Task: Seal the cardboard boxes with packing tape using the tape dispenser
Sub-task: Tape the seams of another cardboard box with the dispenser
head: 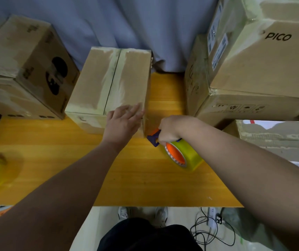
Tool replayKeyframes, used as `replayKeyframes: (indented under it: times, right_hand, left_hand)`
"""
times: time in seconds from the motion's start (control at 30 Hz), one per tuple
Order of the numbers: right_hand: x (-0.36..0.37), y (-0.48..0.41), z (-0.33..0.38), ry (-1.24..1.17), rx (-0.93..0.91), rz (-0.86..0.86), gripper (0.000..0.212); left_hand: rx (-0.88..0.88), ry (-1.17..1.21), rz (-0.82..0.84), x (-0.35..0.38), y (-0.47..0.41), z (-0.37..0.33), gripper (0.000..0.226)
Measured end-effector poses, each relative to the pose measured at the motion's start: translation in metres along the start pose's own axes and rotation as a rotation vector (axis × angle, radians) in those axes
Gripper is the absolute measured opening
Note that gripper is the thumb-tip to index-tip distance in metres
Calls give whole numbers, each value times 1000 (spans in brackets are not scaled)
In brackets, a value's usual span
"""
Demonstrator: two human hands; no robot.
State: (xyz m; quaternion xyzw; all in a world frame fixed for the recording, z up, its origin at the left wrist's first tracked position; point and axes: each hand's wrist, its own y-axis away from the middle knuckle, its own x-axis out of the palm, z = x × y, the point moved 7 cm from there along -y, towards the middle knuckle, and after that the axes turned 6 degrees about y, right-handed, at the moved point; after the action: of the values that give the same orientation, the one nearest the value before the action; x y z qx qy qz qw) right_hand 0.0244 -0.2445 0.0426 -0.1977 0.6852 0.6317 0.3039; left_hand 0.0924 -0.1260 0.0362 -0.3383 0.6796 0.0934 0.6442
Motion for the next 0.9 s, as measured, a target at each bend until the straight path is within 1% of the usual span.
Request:
replayKeyframes:
  times: [0.17,0.2,0.3,0.33,0.37,0.4,0.43,0.47,0.53,0.67,0.73,0.77,0.83,0.9]
  right_hand:
    - [-5,-2,2,-33,-12,-3,16]
    - [-3,-2,2,-31,-13,12,16]
    - [28,-4,-10,20,3,151,15]
    - [39,-5,-21,-19,28,146,17]
    - [47,-5,-34,-118,53,95,28]
    - [52,-3,-49,-277,74,15,44]
    - [56,2,-62,-496,91,-73,58]
    - [63,6,-75,-736,114,-157,65]
    - [81,7,-92,-1135,177,-250,63]
    - [118,-11,-88,-1573,196,-280,46]
    - [126,-23,-83,-1672,198,-323,39]
    - [129,-29,-80,-1680,201,-340,37]
    - [133,-41,-73,-1644,171,-352,38]
    - [135,-48,-69,-1552,150,-389,37]
  left_hand:
    - [34,9,-16,-2,-3,4,41]
    - [35,8,-11,-2,-4,4,41]
    - [31,-2,5,-3,-5,5,43]
    - [33,-6,11,-3,-4,5,43]
    - [34,-9,12,-3,-3,5,44]
    - [33,-8,12,-2,-3,5,44]
    - [33,-2,17,-1,-2,6,45]
    - [30,5,31,1,-1,7,49]
    - [23,2,61,3,-1,7,60]
    - [20,6,77,0,-2,7,62]
    - [28,-7,93,0,-1,6,64]
    - [30,-9,100,1,0,6,65]
    - [30,-9,109,3,1,7,68]
    - [47,-9,118,3,3,8,73]
